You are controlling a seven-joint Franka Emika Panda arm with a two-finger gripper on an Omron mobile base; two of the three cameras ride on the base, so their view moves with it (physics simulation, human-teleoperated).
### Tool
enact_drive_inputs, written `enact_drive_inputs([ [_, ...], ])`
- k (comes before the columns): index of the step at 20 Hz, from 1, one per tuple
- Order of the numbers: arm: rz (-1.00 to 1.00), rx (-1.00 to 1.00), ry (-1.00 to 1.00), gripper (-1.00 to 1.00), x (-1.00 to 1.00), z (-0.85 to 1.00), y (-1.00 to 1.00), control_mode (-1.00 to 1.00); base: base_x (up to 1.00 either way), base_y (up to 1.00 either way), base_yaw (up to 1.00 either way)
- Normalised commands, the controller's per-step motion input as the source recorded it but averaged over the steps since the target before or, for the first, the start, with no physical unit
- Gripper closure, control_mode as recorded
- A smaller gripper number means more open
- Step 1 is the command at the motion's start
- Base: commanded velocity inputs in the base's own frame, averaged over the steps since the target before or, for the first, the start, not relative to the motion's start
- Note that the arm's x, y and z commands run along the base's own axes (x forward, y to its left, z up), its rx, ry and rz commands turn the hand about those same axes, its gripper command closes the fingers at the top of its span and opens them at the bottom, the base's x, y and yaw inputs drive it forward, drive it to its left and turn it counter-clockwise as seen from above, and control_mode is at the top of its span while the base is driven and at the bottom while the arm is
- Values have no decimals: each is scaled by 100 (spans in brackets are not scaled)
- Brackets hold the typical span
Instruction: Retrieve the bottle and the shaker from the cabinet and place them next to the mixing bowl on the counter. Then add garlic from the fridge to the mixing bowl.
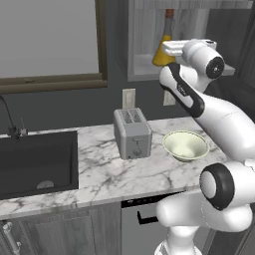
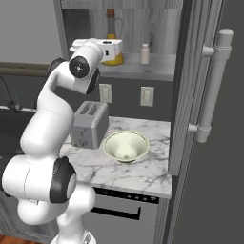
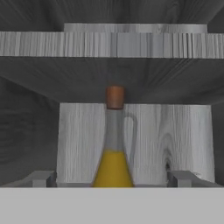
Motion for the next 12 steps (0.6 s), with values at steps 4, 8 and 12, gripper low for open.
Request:
enact_drive_inputs([
  [4,0,0,0,-100,18,14,0,-100,0,0,0],
  [8,0,0,0,-100,6,10,0,-100,0,0,0],
  [12,0,0,0,-100,7,2,0,-100,0,0,0],
])
